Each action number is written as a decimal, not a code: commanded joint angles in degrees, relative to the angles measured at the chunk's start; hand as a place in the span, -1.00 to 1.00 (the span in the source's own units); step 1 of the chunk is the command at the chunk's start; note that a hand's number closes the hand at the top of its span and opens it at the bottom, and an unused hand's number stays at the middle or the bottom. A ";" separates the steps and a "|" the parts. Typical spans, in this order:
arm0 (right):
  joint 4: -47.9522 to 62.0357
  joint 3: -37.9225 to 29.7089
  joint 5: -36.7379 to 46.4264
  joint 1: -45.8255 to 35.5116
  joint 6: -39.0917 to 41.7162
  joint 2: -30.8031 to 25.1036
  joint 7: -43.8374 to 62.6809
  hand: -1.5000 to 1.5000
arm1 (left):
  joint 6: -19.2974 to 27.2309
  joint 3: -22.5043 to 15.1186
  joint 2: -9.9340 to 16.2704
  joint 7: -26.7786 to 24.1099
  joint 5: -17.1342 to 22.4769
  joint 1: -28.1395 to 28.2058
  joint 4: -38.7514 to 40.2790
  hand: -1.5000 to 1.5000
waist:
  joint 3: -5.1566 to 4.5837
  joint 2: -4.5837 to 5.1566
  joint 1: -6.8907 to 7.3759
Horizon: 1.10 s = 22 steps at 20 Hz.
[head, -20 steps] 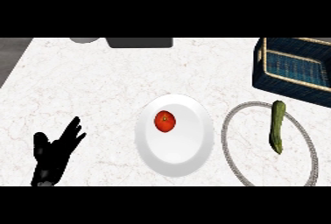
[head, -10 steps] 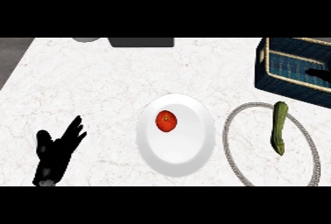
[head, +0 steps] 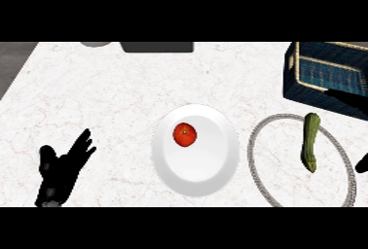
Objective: Pick the squash from the placemat and place it in the basket
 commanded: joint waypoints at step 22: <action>11.98 1.40 15.47 -0.91 -6.93 9.37 -8.48 -1.00 | -1.70 1.58 -2.49 2.91 -3.42 1.28 2.60 0.00 | -0.55 0.42 -0.27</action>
